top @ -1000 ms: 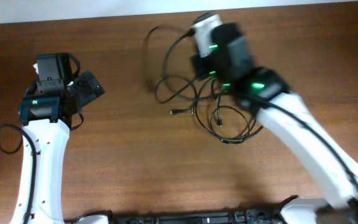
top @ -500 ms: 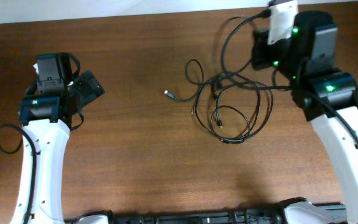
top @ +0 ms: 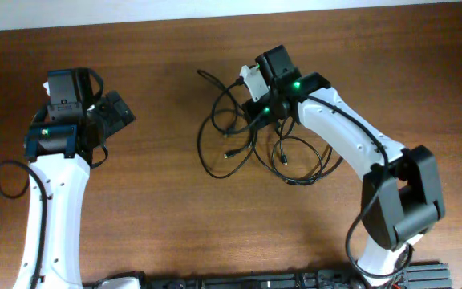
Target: Untangle cables
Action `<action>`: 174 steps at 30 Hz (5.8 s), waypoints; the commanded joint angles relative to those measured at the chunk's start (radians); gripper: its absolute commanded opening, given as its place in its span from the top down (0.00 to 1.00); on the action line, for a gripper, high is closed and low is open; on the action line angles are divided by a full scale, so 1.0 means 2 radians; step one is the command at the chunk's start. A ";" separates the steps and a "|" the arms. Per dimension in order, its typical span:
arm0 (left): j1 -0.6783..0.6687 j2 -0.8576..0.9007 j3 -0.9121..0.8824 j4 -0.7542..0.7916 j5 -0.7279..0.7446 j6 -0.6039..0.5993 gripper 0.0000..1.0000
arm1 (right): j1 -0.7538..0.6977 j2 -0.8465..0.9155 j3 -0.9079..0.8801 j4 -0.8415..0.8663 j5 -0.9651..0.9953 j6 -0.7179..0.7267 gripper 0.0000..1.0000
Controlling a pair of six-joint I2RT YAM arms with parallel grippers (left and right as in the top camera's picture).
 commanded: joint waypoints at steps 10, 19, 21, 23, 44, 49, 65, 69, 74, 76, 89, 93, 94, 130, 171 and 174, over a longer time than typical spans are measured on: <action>0.001 -0.007 0.006 -0.001 -0.007 0.004 0.01 | 0.027 0.081 0.004 0.053 0.055 -0.048 0.51; 0.001 -0.007 0.006 -0.001 -0.007 0.004 0.01 | 0.047 0.119 0.004 0.117 0.117 -0.029 0.14; 0.001 -0.007 0.006 -0.001 -0.007 0.004 0.01 | 0.047 0.123 0.004 0.116 0.116 -0.029 0.28; 0.001 -0.007 0.006 -0.001 -0.007 0.004 0.01 | 0.047 0.125 0.004 0.120 0.116 -0.029 0.46; 0.001 -0.007 0.006 -0.001 -0.007 0.004 0.01 | -0.083 -0.103 0.181 -0.015 0.029 -0.018 0.96; 0.001 -0.007 0.006 -0.001 -0.007 0.004 0.01 | -0.274 -0.198 0.181 0.022 0.029 -0.012 0.96; 0.001 -0.007 0.006 -0.001 -0.007 0.004 0.01 | -0.626 -0.062 0.181 -0.001 0.253 -0.042 0.96; 0.001 -0.007 0.006 -0.001 -0.007 0.004 0.01 | -0.634 0.020 0.180 -0.021 0.344 -0.029 0.96; 0.001 -0.007 0.006 -0.001 -0.007 0.004 0.01 | -0.663 0.098 0.177 -0.047 0.344 -0.015 0.95; 0.001 -0.007 0.006 -0.001 -0.007 0.004 0.01 | -0.679 0.113 0.173 -0.059 0.344 0.015 0.92; 0.001 -0.007 0.006 -0.001 -0.007 0.004 0.01 | -0.689 0.076 0.166 -0.143 0.325 0.068 0.01; 0.001 -0.007 0.006 -0.001 -0.007 0.004 0.01 | -0.680 0.023 0.166 -0.133 0.263 0.072 0.01; 0.001 -0.007 0.006 -0.001 -0.007 0.004 0.01 | -0.680 0.011 0.166 -0.133 0.241 0.073 0.01; 0.001 -0.011 0.006 -0.010 0.180 0.154 0.01 | -0.159 -0.036 -0.103 -0.184 -0.026 -0.152 0.21; -0.043 -0.009 0.006 -0.018 0.264 0.154 0.01 | -0.237 -0.125 0.469 -0.046 0.296 -0.081 0.96; -0.043 -0.009 0.006 -0.018 0.264 0.154 0.01 | -0.303 -0.106 0.469 -0.027 0.295 -0.081 0.96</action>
